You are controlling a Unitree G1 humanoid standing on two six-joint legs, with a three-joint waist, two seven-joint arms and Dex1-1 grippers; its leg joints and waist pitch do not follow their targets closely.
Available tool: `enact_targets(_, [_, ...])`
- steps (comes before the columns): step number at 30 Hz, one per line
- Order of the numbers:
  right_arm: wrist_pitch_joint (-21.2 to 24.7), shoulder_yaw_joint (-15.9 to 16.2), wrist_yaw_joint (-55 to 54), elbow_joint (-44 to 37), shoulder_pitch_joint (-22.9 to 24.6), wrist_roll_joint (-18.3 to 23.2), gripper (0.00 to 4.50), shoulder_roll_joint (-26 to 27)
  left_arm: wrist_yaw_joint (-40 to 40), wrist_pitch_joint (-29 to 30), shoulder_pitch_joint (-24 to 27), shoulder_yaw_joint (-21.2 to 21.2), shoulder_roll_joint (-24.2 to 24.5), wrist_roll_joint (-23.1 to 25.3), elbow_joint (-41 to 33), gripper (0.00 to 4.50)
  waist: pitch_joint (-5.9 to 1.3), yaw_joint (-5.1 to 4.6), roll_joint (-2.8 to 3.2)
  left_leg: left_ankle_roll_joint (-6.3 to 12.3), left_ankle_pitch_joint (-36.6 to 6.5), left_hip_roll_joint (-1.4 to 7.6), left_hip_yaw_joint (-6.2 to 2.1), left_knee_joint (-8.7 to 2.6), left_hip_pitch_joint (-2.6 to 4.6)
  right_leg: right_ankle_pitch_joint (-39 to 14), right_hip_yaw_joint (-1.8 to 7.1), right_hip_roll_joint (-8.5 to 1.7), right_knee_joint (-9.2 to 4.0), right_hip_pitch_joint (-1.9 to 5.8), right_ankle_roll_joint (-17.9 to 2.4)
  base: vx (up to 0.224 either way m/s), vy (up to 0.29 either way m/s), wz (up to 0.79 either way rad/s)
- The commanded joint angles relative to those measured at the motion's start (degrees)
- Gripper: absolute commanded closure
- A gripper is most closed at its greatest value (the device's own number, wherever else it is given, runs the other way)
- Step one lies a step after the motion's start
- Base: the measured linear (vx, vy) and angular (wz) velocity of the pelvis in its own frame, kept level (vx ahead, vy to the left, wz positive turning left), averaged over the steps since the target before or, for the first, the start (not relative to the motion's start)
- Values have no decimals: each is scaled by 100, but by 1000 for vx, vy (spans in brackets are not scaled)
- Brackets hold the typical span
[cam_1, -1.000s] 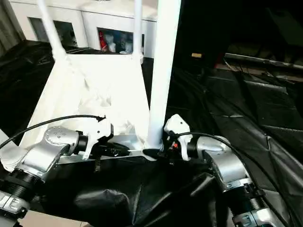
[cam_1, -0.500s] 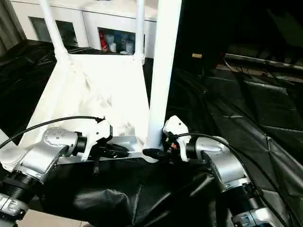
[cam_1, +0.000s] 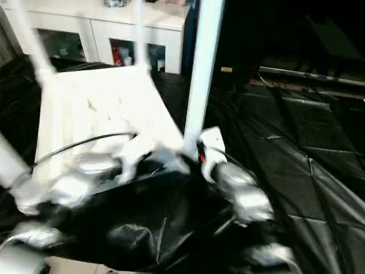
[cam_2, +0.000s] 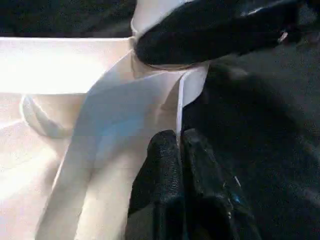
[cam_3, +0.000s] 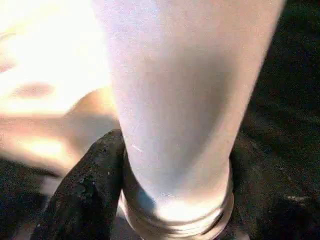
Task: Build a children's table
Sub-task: Rotate leg to tighten
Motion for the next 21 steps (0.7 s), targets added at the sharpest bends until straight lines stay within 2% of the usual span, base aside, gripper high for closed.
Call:
enact_targets(1, [179, 226, -171, 343, 67, -116, 181, 255, 254, 32, -56, -141, -299, -35, 99, 450, -288, 32, 25, -29, -1165, 225, -106, -455, -32, -2010, 329, -531, -530, 253, -654, 0, 0, 0])
enact_targets(3, [86, 275, -228, 424, -2, -172, 181, 391, 326, 1, -79, -133, -452, -49, 132, 450, -297, 23, 13, 28, -1033, 212, -88, -441, -55, -1666, 331, -515, -498, 258, -733, 0, 0, 0])
enact_targets(4, [55, 291, -246, 449, -23, -190, 181, 435, 350, -10, -86, -131, -502, -53, 142, 450, -313, 27, 7, 71, -913, 200, -82, -431, -75, -1506, 331, -516, -476, 285, -756, 0, 0, 0])
enact_targets(5, [-24, 332, -240, 482, -59, -213, 181, 481, 355, -36, -82, -140, -542, -50, 127, 450, -314, 36, -12, 114, -860, 203, -71, -423, -68, -1432, 334, -520, -478, 279, -765, 0, 0, 0])
enact_targets(6, [-24, 332, -240, 482, -59, -213, 181, 481, 355, -36, -82, -140, -542, -50, 127, 450, -312, 39, 1, 128, -852, 200, -71, -421, -66, -1436, 334, -520, -471, 278, -775, 0, 0, 0])
enact_targets(7, [-51, 333, -229, 482, -68, -201, 146, 494, 327, -41, -69, -145, -535, -54, 101, 450, -315, 37, 6, 144, -831, 196, -73, -424, -77, -1439, 330, -519, -469, 289, -772, 0, 0, 0])
enact_targets(8, [-102, 273, -92, 463, -98, -119, 111, 493, 181, -86, -23, -143, -444, -63, 45, 450, -309, 29, -27, 180, -830, 200, -70, -435, -85, -1570, 322, -517, -487, 288, -716, 0, 0, 0])
enact_targets(9, [-102, 273, -92, 463, -98, -119, 109, 493, 181, -86, -23, -143, -444, -63, 45, 450, -310, 30, 2, 177, -855, 207, -77, -440, -81, -1653, 322, -524, -489, 281, -694, 0, 0, 0])
enact_targets(11, [-142, 232, 144, 398, -117, 4, 102, 427, -18, -159, 44, -139, -285, -94, -27, 450, -303, 17, -6, 178, -940, 212, -81, -453, -86, -1772, 318, -524, -508, 277, -658, 0, 0, 0])
enact_targets(12, [-139, 244, 259, 347, -110, 30, 78, 374, -99, -173, 74, -146, -225, -112, -71, 450, -305, 19, 1, 177, -956, 215, -84, -455, -86, -1787, 319, -529, -505, 279, -651, 0, 0, 0])
enact_targets(15, [-129, 382, 918, 34, -32, 94, 62, 27, -562, -274, 223, -198, 77, -205, -295, 450, -309, -16, 19, 228, -884, 228, -83, -450, -97, -1506, 325, -520, -479, 278, -733, 0, 0, 0])
enact_targets(16, [-135, 398, 984, 5, -22, 95, 62, -13, -600, -280, 235, -202, 105, -208, -312, 450, -310, -11, 17, 241, -885, 225, -81, -446, -94, -1493, 318, -519, -484, 281, -747, 0, 0, 0])
enact_targets(18, [-178, 663, 2139, -558, 229, 251, 62, -684, -1229, -384, 400, -235, 482, -348, -535, 450, -311, 31, 23, 326, -804, 234, -64, -426, -94, -1307, 330, -522, -463, 293, -782, 0, 0, 0])
enact_targets(21, [-145, 717, 2571, -781, 333, 359, 62, -946, -1519, -392, 463, -256, 630, -427, -647, 450, -315, 52, 15, 393, -715, 242, -61, -426, -92, -1094, 327, -512, -437, 291, -854, 0, 0, 0])
